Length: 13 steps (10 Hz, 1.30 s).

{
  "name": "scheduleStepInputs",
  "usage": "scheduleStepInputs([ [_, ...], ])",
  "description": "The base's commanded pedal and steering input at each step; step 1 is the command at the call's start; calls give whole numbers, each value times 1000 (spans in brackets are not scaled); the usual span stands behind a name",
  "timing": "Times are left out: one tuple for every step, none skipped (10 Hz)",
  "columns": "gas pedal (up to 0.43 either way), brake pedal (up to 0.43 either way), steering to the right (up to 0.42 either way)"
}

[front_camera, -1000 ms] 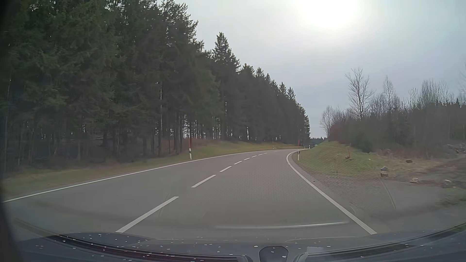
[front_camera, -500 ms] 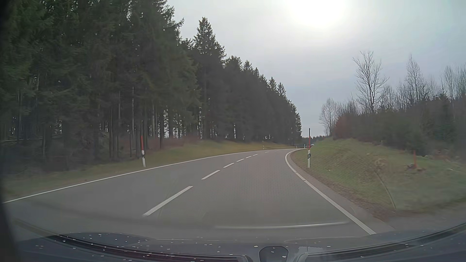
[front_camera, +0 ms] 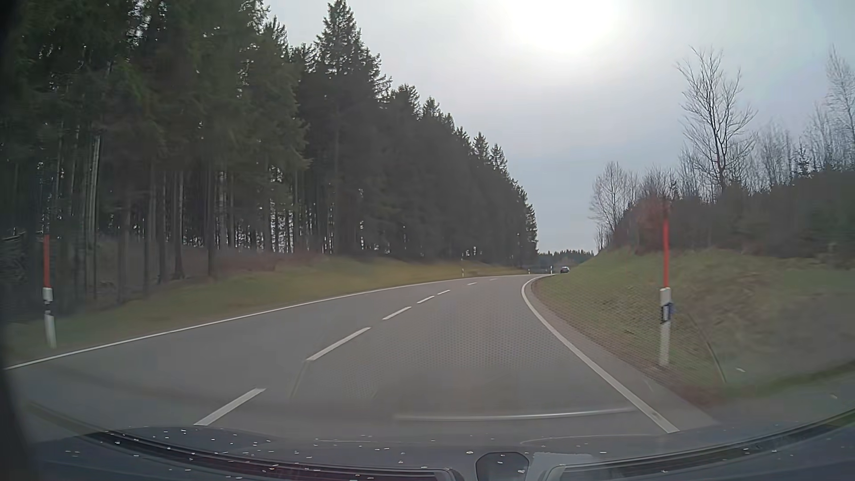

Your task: Follow the waypoints while adhering to traffic rules and regulations

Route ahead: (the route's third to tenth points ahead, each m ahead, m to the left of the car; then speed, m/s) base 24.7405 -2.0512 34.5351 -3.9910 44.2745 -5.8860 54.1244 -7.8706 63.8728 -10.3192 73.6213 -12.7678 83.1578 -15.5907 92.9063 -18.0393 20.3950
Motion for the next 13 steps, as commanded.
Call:
scheduleStepInputs([
  [331,0,20],
  [287,0,20],
  [268,0,19],
  [268,0,18],
  [268,0,18],
  [268,0,18],
  [268,0,18],
  [268,0,18],
  [268,0,18],
  [268,0,19],
  [260,0,20],
  [240,0,20],
  [240,0,20],
])
